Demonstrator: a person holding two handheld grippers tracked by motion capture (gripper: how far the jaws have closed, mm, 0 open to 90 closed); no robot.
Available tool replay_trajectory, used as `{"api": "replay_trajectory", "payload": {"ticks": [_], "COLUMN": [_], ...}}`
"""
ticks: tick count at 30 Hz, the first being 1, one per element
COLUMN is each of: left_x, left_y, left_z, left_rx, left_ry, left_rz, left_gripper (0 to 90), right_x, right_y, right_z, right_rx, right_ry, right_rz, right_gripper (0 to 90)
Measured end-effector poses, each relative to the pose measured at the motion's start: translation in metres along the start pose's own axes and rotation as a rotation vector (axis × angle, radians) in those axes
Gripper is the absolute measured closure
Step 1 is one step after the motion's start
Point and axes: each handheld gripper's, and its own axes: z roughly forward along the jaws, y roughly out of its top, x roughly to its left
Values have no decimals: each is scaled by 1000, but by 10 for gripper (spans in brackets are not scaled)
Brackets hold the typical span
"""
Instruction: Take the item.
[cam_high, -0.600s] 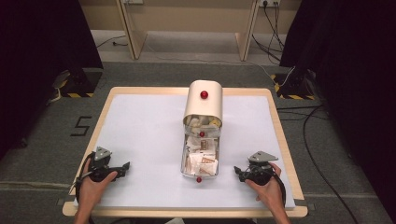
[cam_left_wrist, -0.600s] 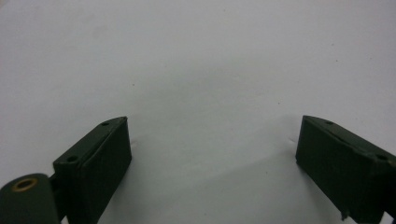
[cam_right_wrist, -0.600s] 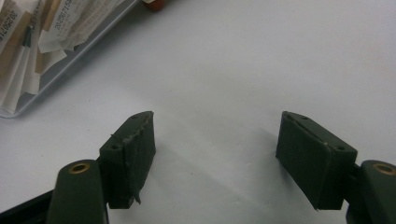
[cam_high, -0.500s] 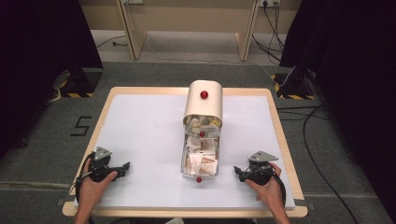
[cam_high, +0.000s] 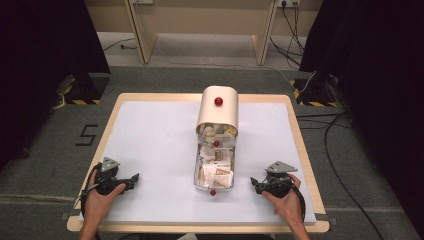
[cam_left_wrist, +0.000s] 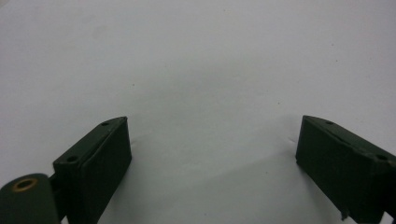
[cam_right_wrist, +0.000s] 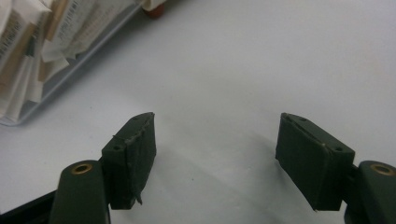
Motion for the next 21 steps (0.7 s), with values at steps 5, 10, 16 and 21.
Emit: {"api": "replay_trajectory", "payload": {"ticks": [5,10,16,21], "left_x": [0,0,0,0], "left_y": [0,0,0,0], "left_z": [0,0,0,0], "left_rx": [0,0,0,0], "left_ry": [0,-1,-1,-1], "left_rz": [0,0,0,0], "left_gripper": [95,95,95,95], "right_x": [5,12,20,25], "right_y": [8,14,21,27], "right_z": [-9,-15,-23,-32], "right_rx": [-41,-61,-77,-108], "right_ry": [10,24,46,61], "right_rz": [-11,-39,-73,-82], "right_gripper": [336,379,435,463]}}
